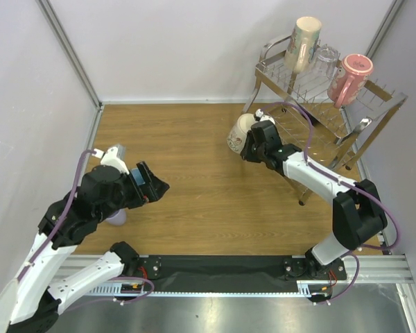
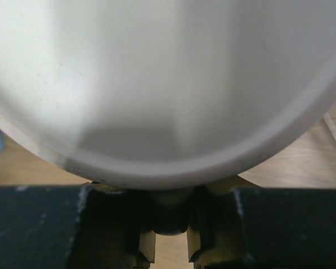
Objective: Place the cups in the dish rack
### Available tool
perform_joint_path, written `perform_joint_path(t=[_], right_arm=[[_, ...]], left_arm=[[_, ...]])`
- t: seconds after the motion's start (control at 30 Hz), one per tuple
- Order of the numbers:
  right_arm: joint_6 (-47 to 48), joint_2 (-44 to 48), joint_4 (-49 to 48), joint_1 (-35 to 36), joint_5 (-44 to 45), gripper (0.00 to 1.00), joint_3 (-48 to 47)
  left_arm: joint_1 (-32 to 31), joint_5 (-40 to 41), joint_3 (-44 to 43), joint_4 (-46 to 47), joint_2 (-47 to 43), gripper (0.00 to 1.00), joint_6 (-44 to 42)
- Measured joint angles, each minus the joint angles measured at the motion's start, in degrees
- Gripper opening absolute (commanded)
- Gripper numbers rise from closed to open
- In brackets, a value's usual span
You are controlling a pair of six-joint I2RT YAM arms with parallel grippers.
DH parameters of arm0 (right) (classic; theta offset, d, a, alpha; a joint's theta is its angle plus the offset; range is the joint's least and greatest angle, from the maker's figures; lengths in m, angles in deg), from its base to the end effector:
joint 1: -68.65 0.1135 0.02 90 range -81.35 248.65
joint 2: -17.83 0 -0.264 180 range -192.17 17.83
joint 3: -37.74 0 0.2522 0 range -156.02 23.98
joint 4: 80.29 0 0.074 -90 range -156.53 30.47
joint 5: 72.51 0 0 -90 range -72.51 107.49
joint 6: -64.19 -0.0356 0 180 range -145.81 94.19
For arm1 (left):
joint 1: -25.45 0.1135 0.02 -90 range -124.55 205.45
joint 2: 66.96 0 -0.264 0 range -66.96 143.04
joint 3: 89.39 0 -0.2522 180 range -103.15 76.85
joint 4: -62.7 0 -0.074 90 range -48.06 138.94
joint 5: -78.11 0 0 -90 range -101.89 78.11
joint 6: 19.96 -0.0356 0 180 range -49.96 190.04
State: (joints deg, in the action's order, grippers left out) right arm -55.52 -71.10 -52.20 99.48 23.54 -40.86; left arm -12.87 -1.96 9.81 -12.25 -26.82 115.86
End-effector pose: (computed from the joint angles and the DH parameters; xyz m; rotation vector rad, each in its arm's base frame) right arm 0.3015 0.1756 0.2642 0.0359 2.2759 0.4504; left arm 0.0820 -0.0569 0.3866 -0.2482 2.2201 -0.6463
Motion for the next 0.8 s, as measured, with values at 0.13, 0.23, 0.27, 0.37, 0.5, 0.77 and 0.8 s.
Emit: perform_joint_path(t=[0.13, 0.23, 0.27, 0.37, 0.5, 0.77, 0.8], right_arm=[[4.7, -1.6, 2.1, -0.2, 4.6, 0.00, -2.2], [7.5, -2.5, 2.7, -1.2, 6.5, 0.00, -3.2], [8.0, -2.8, 2.7, -1.6, 6.9, 0.00, -3.3], [10.3, -3.8, 3.2, -3.3, 8.2, 0.00, -3.8], [12.7, -4.1, 4.3, -4.8, 9.5, 0.00, -3.9], [14.5, -6.6, 4.1, -6.1, 10.6, 0.00, -5.4], [14.9, -7.3, 4.0, -6.2, 11.1, 0.00, -5.8]], left_arm=[[0.0, -0.3, 2.4, 0.7, -0.7, 1.00, -2.1], [0.0, -1.5, 2.6, 1.5, 0.1, 0.99, -4.0], [0.0, -2.0, 2.8, 2.3, 0.4, 1.00, -4.6], [0.3, -3.8, 3.7, 4.8, 1.0, 1.00, -6.0], [1.3, -6.2, 5.2, 6.2, 1.4, 1.00, -7.4], [4.1, -10.4, 5.5, 7.7, 3.3, 0.99, -10.5], [4.3, -10.9, 5.6, 8.0, 3.4, 0.99, -10.9]])
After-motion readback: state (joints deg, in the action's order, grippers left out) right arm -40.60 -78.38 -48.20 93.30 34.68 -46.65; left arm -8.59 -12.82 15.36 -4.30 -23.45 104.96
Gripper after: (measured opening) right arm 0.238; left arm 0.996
